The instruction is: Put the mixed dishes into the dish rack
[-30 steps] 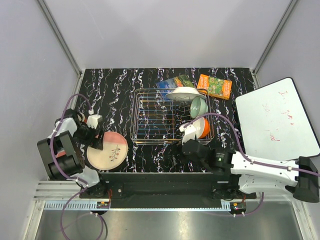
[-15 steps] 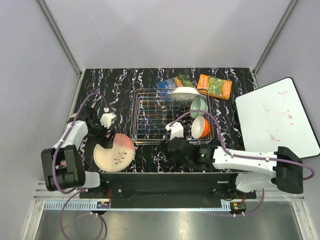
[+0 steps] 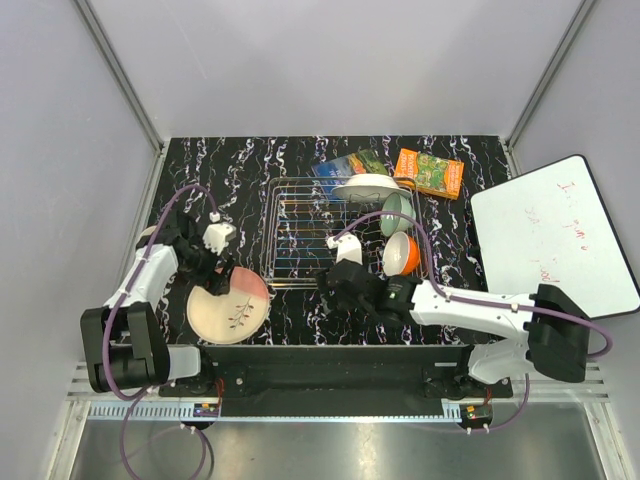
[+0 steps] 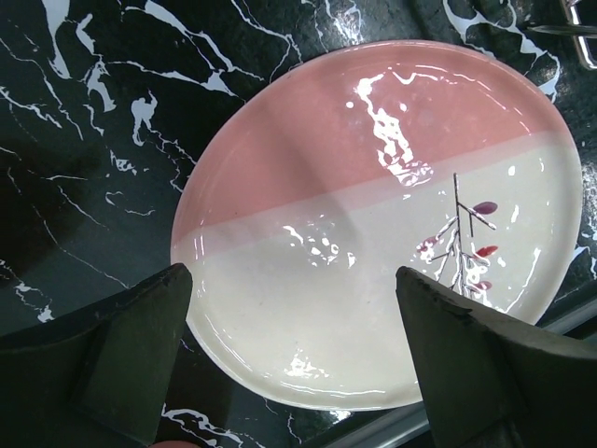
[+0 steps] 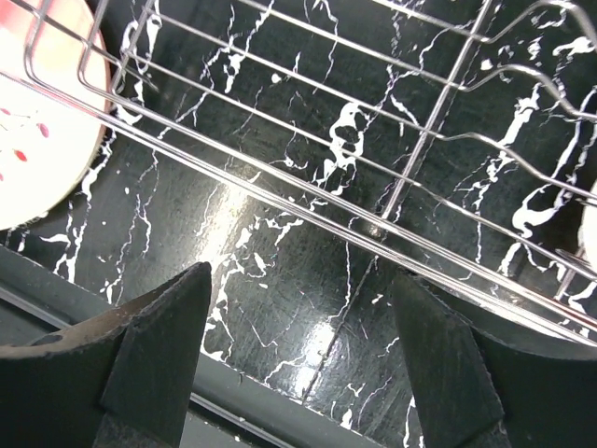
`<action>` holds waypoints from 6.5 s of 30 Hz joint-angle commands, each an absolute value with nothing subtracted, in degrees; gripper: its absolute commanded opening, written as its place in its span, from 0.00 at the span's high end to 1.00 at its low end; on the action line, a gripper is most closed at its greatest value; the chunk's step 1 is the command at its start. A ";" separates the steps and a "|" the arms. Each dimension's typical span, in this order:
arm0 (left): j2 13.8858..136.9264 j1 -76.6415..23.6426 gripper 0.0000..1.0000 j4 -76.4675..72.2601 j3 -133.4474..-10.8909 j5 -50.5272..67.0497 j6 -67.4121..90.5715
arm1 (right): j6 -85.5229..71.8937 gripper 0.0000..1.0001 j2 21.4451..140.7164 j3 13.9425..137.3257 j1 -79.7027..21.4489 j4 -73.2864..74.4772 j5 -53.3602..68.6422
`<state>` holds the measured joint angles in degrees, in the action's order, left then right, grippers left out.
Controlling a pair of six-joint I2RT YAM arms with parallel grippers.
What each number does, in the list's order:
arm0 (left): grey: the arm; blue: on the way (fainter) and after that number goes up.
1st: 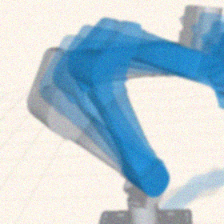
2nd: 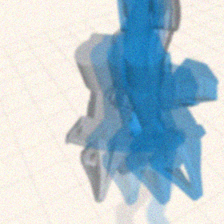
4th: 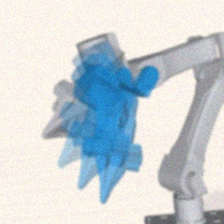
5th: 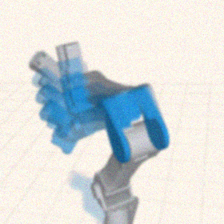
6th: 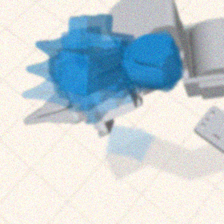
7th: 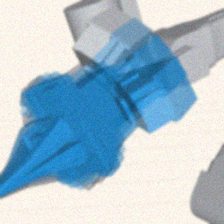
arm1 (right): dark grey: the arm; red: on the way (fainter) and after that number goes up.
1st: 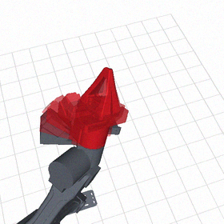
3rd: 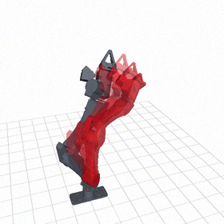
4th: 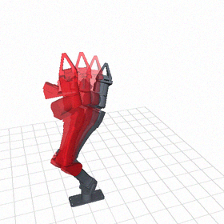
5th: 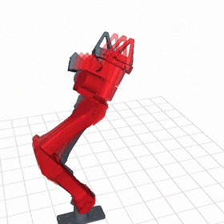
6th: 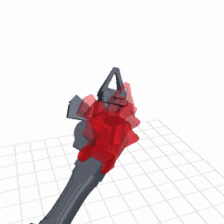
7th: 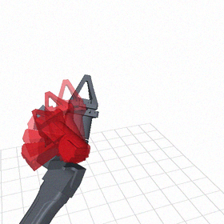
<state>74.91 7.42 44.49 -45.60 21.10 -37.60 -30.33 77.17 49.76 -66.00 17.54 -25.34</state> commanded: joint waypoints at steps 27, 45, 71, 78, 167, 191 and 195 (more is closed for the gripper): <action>72.24 7.21 0.06 44.03 -46.49 23.29 -38.76 | -24.96 0.18 88.33 57.48 -54.15 13.71 -20.13; 69.62 7.47 0.06 46.22 -49.21 26.19 -36.91 | -24.60 0.18 87.56 59.42 -53.61 12.48 -14.59; 73.83 20.65 0.07 53.44 -42.63 17.58 -50.71 | -26.98 0.19 85.96 56.25 -67.41 10.63 -18.19; 77.60 20.66 0.14 54.40 -43.33 19.59 -48.70 | -26.81 0.18 86.04 55.46 -67.50 9.49 -18.02; 79.45 -4.66 1.00 50.54 -57.22 19.86 -43.95 | -22.59 0.01 98.96 50.01 -58.98 -22.06 9.14; 78.84 -5.71 1.00 50.19 -58.88 20.39 -40.87 | -32.96 0.25 109.68 46.84 -51.94 -45.88 30.84; 79.01 -6.41 1.00 50.10 -59.50 20.48 -39.82 | -33.31 0.26 110.83 47.55 -51.94 -45.79 31.81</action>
<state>79.88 -5.72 52.69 -56.16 20.40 -40.60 -31.92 109.67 46.17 -51.99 -41.36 27.38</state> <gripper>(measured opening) 0.034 0.749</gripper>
